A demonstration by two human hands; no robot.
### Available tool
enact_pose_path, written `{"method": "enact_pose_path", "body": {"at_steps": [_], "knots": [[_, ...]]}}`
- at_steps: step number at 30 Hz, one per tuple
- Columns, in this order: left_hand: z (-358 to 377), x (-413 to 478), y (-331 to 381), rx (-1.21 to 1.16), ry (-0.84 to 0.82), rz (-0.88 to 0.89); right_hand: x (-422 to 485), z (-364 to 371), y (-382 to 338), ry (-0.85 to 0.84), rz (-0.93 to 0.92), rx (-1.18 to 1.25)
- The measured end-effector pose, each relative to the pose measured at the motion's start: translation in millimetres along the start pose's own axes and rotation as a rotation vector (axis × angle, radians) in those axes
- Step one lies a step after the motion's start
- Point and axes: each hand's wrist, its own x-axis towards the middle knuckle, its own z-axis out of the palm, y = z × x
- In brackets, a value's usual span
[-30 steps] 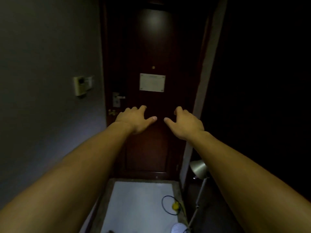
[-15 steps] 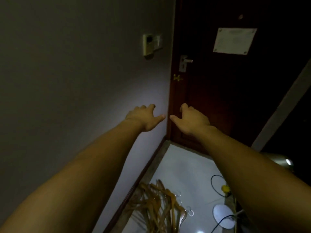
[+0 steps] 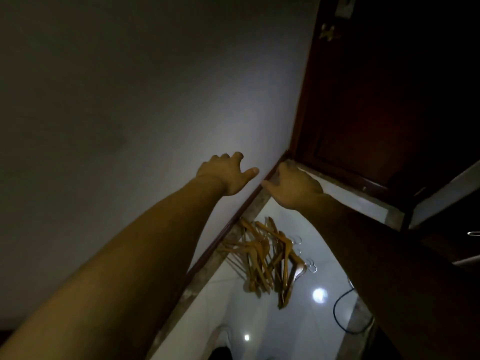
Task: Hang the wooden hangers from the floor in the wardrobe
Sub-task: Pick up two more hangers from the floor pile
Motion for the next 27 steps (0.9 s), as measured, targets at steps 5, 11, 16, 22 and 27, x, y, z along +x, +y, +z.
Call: {"method": "enact_pose_path", "body": {"at_steps": [5, 11, 16, 22, 27], "knots": [[65, 26, -22, -0.048, -0.105, -0.024, 26, 63, 10, -0.103, 0.043, -0.018], [167, 66, -65, -0.090, -0.281, -0.024, 68, 158, 23, -0.191, 0.127, 0.062], [245, 98, -91, -0.118, -0.435, -0.029, 88, 255, 51, -0.329, 0.219, 0.165], [301, 140, -88, -0.178, -0.536, -0.029, 105, 295, 76, -0.464, 0.298, 0.178], [356, 168, -67, -0.239, -0.602, -0.055, 138, 336, 116, -0.451, 0.360, 0.217]]}}
